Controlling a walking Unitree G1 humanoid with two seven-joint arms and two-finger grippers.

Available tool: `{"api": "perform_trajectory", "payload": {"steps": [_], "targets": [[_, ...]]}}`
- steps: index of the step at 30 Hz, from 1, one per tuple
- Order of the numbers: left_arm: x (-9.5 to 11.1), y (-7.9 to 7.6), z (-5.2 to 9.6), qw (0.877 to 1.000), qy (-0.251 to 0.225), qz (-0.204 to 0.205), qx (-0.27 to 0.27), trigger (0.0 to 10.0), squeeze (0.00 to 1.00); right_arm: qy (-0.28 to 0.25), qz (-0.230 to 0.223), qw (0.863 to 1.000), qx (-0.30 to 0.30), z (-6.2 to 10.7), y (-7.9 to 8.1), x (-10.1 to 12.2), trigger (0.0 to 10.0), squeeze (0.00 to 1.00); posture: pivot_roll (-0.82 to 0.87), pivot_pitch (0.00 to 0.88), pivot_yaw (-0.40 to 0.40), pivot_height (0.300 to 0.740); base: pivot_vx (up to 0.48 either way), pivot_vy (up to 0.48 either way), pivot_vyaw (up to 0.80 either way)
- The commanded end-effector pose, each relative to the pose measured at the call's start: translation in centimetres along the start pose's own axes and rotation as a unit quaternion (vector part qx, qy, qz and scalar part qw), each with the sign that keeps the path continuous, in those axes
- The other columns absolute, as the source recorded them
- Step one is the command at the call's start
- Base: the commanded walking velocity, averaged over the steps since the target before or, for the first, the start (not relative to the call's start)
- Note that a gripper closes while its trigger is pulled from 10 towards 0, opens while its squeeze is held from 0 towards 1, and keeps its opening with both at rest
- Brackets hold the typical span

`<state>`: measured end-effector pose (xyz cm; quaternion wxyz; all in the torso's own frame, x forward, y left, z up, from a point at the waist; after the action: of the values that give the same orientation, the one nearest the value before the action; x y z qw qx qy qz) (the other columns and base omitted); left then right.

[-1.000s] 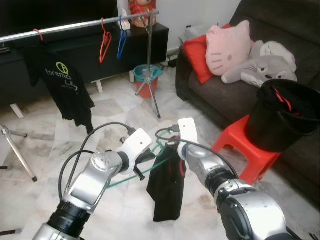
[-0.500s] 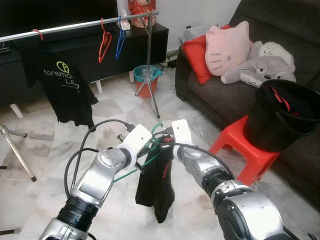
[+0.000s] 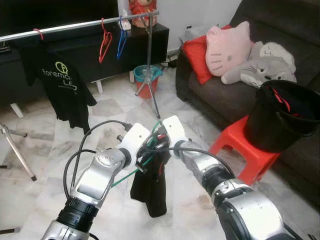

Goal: Hang hanger

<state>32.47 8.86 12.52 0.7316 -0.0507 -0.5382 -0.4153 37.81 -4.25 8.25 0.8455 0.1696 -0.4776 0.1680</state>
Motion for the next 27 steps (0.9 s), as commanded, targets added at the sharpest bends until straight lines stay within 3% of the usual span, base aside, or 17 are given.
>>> {"api": "perform_trajectory", "payload": {"steps": [1,6,12,18,23,27], "targets": [[2.2,-1.7,-0.4,0.998,-0.048,0.001,-0.032,10.0,0.0,-0.03,0.026,0.998,0.052,-0.1,2.0,1.9,10.0,0.0,0.2,0.0,-0.104,0.74,0.0,0.0,0.0],[2.4,-1.2,-0.7,0.998,-0.051,0.017,-0.015,10.0,0.0,-0.03,0.067,0.99,0.118,0.3,3.3,2.3,10.0,0.0,0.19,0.0,-0.105,0.74,0.0,0.0,0.0],[2.7,-1.8,-0.8,0.997,-0.066,0.034,-0.018,10.0,0.0,-0.008,0.134,0.98,0.144,0.9,2.9,1.4,10.0,0.0,0.19,0.0,-0.11,0.74,0.0,0.0,0.0],[3.1,-0.1,-0.5,0.989,-0.101,0.091,0.052,10.0,0.0,-0.011,0.12,0.988,0.093,1.9,0.2,1.4,10.0,0.0,0.18,0.0,-0.105,0.74,0.0,0.0,0.0],[2.6,0.3,0.6,0.987,-0.119,0.084,0.061,10.0,0.0,-0.04,0.108,0.991,0.07,2.7,-0.7,2.4,10.0,0.0,0.16,0.0,-0.095,0.74,0.0,0.0,0.0],[1.3,1.0,1.4,0.984,-0.124,0.097,0.087,10.0,0.0,-0.065,0.104,0.99,0.076,3.7,-0.4,3.8,10.0,0.0,0.16,0.0,-0.101,0.74,0.0,0.0,0.0]]}}
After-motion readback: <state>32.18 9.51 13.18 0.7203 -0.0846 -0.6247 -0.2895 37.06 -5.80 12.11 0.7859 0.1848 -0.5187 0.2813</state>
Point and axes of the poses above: a point about 5 cm out from each wrist's last joint towards the gripper, its own z axis pointing back from the gripper into the wrist, its own x axis along the axis of the wrist's last joint, y = z × x, the point moved 2 cm from there along -z, pointing out of the wrist towards the gripper, and after that the axes turned 12 degrees about -z, right-handed, at the moved point
